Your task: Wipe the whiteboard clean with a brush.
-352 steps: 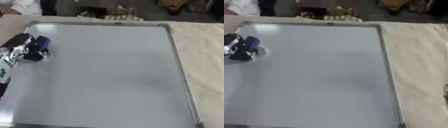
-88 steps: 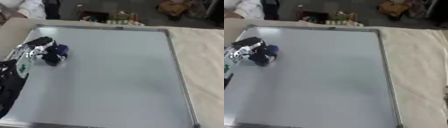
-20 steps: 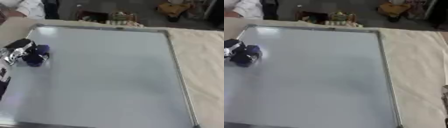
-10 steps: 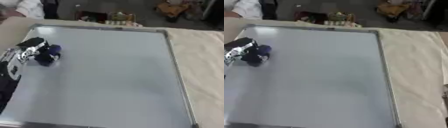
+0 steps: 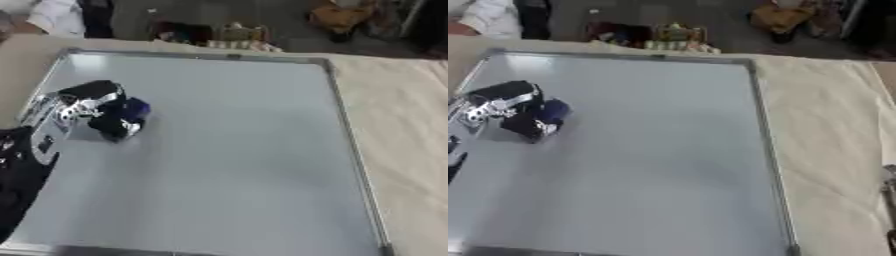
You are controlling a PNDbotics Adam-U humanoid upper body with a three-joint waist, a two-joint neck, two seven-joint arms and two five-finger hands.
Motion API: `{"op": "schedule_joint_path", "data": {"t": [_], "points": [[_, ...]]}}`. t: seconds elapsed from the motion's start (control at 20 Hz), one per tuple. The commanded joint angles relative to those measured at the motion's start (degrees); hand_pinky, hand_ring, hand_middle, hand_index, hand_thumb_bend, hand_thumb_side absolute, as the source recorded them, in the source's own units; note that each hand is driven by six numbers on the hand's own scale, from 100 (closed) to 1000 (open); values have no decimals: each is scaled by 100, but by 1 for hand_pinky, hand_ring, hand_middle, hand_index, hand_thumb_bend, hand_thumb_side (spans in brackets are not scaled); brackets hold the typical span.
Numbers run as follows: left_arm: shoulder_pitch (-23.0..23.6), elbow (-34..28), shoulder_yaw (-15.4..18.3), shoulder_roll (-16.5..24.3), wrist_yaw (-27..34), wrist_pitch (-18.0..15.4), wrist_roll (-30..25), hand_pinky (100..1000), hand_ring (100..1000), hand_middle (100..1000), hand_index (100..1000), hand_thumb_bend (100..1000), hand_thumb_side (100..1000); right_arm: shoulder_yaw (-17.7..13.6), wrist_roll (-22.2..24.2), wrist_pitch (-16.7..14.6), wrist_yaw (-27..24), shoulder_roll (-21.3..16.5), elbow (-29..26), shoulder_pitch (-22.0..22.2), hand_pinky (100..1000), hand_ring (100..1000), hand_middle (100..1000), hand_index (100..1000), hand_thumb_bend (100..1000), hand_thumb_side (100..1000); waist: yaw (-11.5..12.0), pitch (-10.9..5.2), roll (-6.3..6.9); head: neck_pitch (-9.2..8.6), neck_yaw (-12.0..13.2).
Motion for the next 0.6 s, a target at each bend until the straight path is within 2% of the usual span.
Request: {"op": "schedule_joint_path", "data": {"t": [0.05, 0.6], "points": [[9, -345, -233, 94, 265, -200, -156, 412, 515, 273, 271, 148, 478, -25, -8, 2, -22, -77, -79, -47, 890, 865, 659, 868, 136, 1000, -7, -107, 15, 1, -20], [341, -1795, -980, 532, 816, -695, -458, 395, 503, 259, 239, 121, 468, -19, 3, -1, -12, -100, -79, -52, 890, 865, 659, 868, 138, 1000, -7, -75, 54, -31, -35]]}}
